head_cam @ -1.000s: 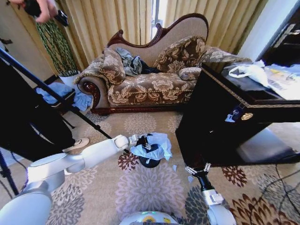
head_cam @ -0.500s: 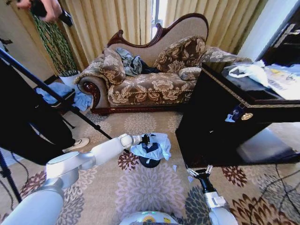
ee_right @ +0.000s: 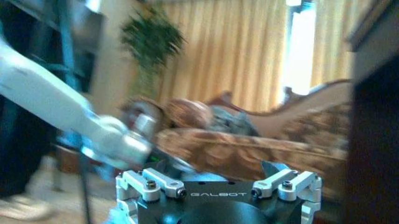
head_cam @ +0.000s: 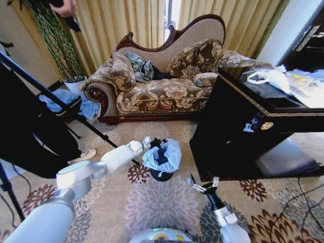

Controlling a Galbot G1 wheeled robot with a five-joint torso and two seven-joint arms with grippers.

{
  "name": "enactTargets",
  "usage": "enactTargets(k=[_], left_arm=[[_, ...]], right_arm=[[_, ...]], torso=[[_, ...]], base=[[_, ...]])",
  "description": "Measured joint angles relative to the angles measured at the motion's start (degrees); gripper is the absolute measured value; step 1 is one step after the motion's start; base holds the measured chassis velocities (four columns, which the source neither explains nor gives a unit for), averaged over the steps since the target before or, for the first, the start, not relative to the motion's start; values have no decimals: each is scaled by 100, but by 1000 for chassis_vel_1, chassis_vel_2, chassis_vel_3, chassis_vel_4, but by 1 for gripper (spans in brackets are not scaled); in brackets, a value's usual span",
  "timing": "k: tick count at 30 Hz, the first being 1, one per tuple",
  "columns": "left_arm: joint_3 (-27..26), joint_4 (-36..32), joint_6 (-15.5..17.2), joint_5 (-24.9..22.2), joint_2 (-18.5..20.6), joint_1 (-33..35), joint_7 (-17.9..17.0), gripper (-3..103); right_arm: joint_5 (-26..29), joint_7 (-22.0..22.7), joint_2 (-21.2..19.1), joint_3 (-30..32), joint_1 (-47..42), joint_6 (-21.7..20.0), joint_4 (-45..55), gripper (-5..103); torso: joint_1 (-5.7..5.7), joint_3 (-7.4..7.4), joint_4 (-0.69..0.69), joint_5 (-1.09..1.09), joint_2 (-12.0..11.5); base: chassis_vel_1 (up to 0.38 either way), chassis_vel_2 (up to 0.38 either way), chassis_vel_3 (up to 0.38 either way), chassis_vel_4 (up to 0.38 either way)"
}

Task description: Place a garbage bag over the trash bin.

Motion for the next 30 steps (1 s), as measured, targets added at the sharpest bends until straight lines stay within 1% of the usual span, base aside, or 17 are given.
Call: enactTargets(k=[2, 3, 4, 5, 7, 10, 13, 14, 15, 18, 21, 22, 24, 25, 26, 28, 30], left_arm=[[-93, 62, 68, -176, -55, 38, 35, 0], [-93, 62, 68, -176, -55, 38, 35, 0], [-188, 99, 133, -346, -118, 85, 79, 0], [-227, 99, 168, -443, -145, 108, 104, 0], [-245, 85, 193, -503, -154, 123, 112, 0], [-264, -84, 320, -684, -149, 168, 115, 0], [-264, -167, 367, -737, -132, 186, 115, 0], [-265, -236, 399, -776, -113, 206, 112, 0], [-265, -236, 399, -776, -113, 206, 112, 0], [-279, -354, 454, -831, -72, 239, 90, 0], [-298, -575, 547, -933, 37, 284, 26, 0], [-298, -575, 547, -933, 37, 284, 26, 0], [-349, -720, 591, -954, 116, 336, -13, 0], [-363, -748, 600, -954, 131, 346, -21, 0], [-394, -826, 623, -959, 176, 370, -45, 0], [-405, -881, 635, -966, 212, 381, -59, 0], [-428, -999, 660, -979, 285, 404, -85, 0]], right_arm=[[106, -301, -5, -140, 20, 60, 0, 99], [106, -301, -5, -140, 20, 60, 0, 99], [106, -590, -24, -369, 63, 110, -26, 91], [14, -668, -42, -515, 109, 110, -70, 87], [-53, -710, -54, -607, 161, 109, -128, 87], [-529, -769, -68, -922, 470, 66, -407, 70], [-744, -770, -64, -1138, 649, -99, -499, 65], [-897, -731, -57, -1310, 770, -229, -571, 54], [-897, -731, -57, -1310, 770, -229, -571, 54], [-1196, -632, -15, -1515, 958, -381, -702, 49], [-1752, -355, 90, -1752, 1239, -571, -895, 33], [-1752, -355, 90, -1752, 1239, -571, -895, 33], [-2297, 42, 277, -1860, 1586, -674, -1185, 22], [-2424, 121, 332, -1858, 1672, -678, -1271, 22], [-2809, 321, 470, -1833, 1901, -683, -1494, 12], [-3056, 446, 542, -1795, 2027, -684, -1627, 12], [-3511, 776, 650, -1757, 2227, -762, -1803, 2]], torso=[[0, 0, 1, 1, 0], [0, 0, 1, 1, 0], [0, 0, 0, 0, 0], [0, 0, -1, 0, 0], [0, 0, -1, 0, 0], [0, 0, 0, 2, 0], [0, 0, 0, 1, 0], [0, 0, 0, 1, 0], [0, 0, 0, 1, 0], [0, 0, 0, 0, 0], [0, 0, 0, 1, 0], [0, 0, 0, 1, 0], [0, 0, 0, 0, 0], [0, 0, 0, 1, 0], [0, 0, 1, 1, 0], [1, 0, 1, 1, 0], [1, 0, 1, 1, 0]], base=[[0, 0, 0, 0], [0, 0, 0, 0], [0, 0, 0, 0], [0, 0, 0, 0], [0, 0, 0, 0], [0, 0, 0, 0], [0, 0, 0, 0], [0, 0, 0, 0], [0, 0, 0, 0], [0, 0, 0, 0], [0, 0, 0, 0], [0, 0, 0, 0], [0, 0, 0, 0], [0, 0, 0, 0], [0, 0, 0, 0], [0, 0, 0, 0], [0, 0, 0, 0]])
